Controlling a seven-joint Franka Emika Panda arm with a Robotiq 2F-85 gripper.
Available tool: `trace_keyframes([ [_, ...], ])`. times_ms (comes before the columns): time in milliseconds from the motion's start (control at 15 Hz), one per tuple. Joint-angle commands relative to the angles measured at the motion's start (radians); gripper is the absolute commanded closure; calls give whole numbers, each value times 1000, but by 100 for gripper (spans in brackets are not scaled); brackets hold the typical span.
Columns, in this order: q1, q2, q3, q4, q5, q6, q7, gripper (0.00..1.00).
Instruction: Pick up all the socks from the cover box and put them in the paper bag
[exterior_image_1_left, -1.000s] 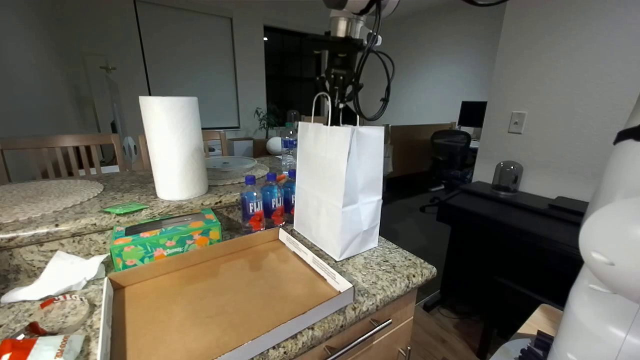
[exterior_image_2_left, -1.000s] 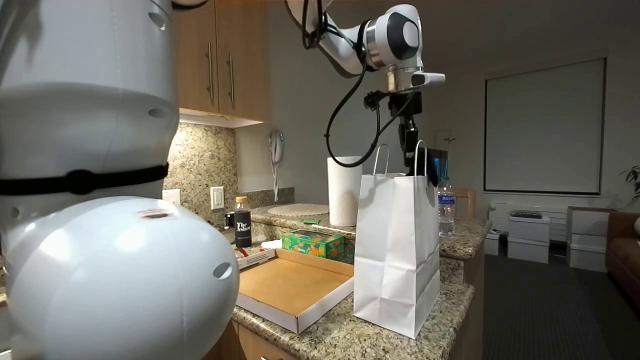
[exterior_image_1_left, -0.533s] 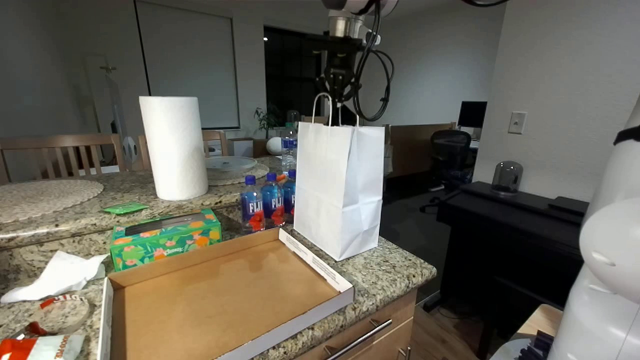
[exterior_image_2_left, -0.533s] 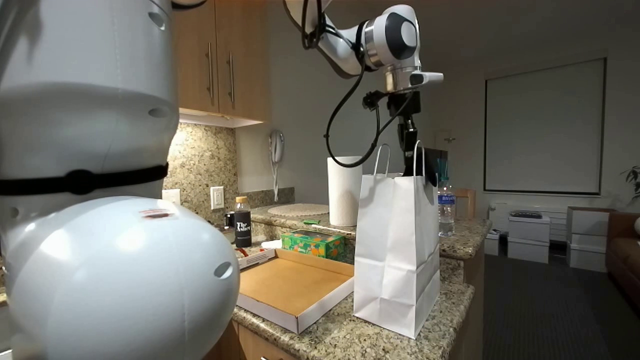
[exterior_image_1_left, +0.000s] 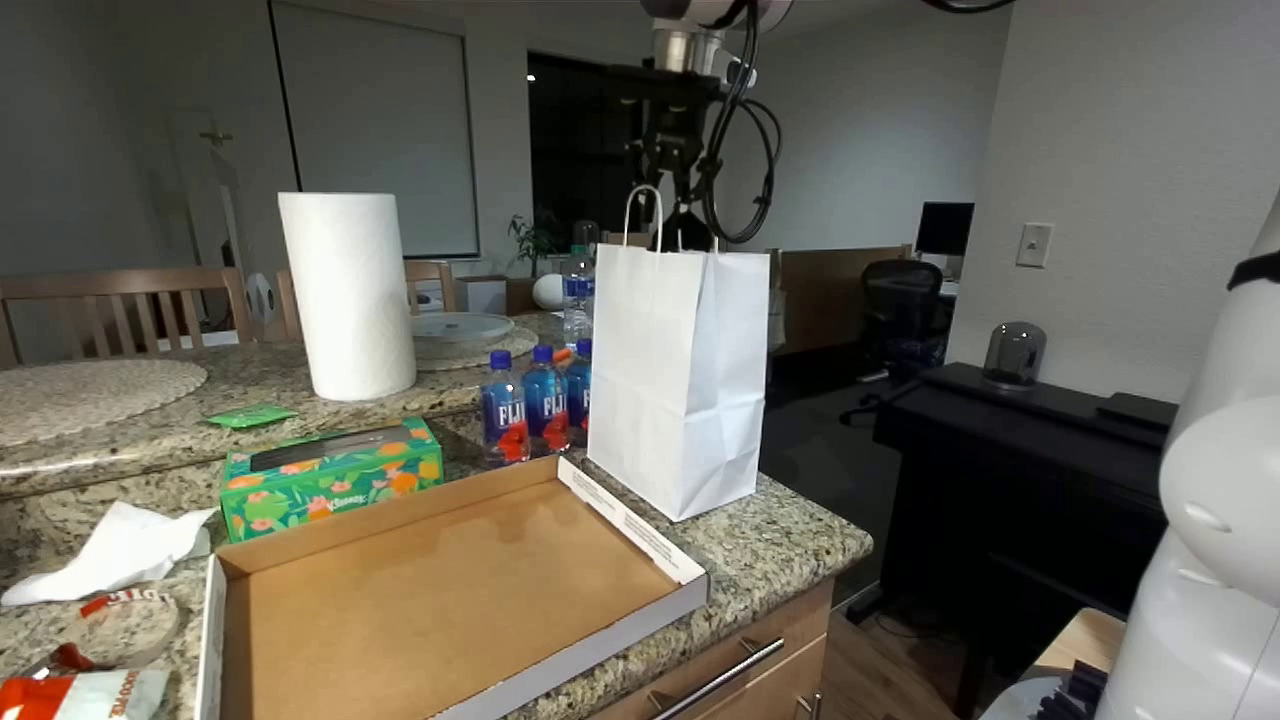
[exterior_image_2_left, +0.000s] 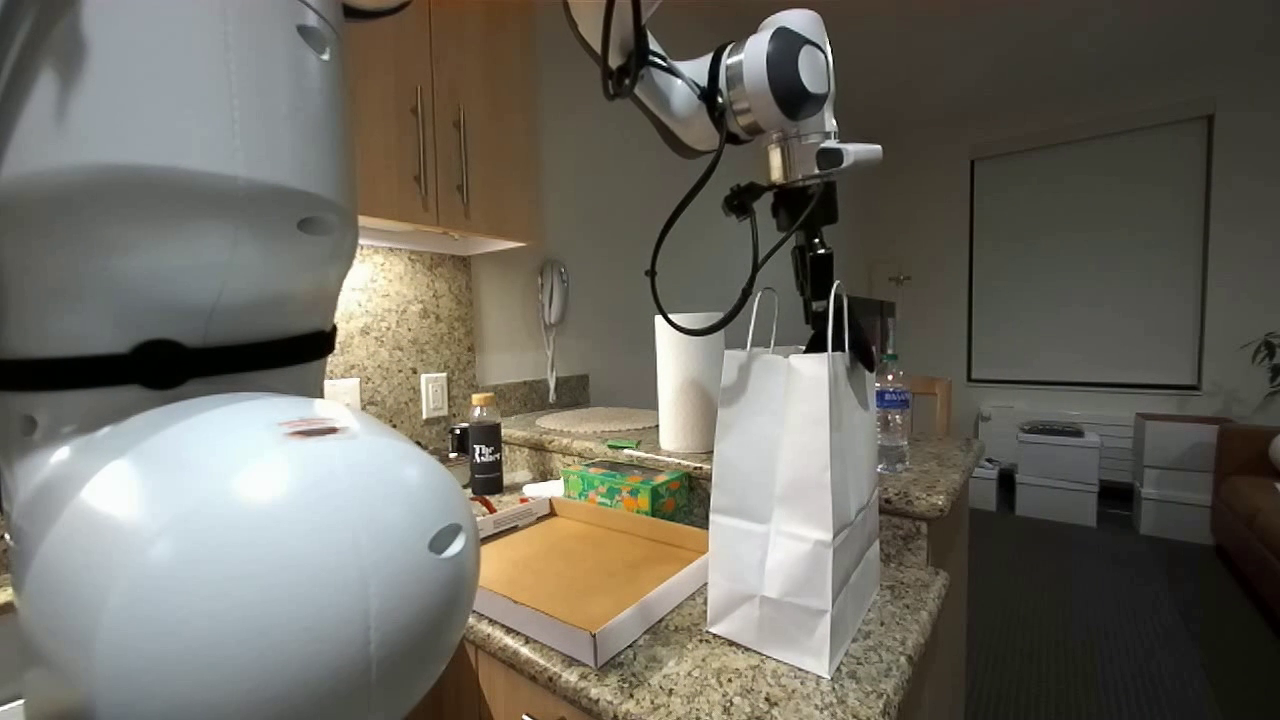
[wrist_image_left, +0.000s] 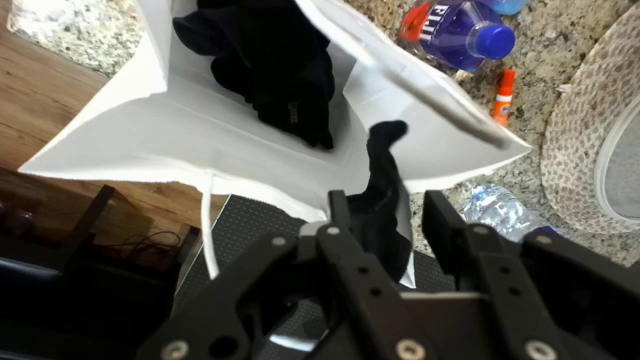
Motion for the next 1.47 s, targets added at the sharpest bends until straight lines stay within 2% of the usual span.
trace_keyframes([
  [0,8,-17,9,-21,-25,43,34,24],
  [200,8,-5,14,-11,-28,39,38,5],
  [267,7,2,14,-8,-26,34,38,2],
  [733,9,51,8,-10,-21,29,37,0],
  [800,9,59,6,-9,-22,26,36,3],
  [867,10,66,5,-9,-23,24,37,20],
  [1000,11,80,2,-6,-23,8,34,30],
  [1400,16,86,-4,2,-65,-35,57,71],
])
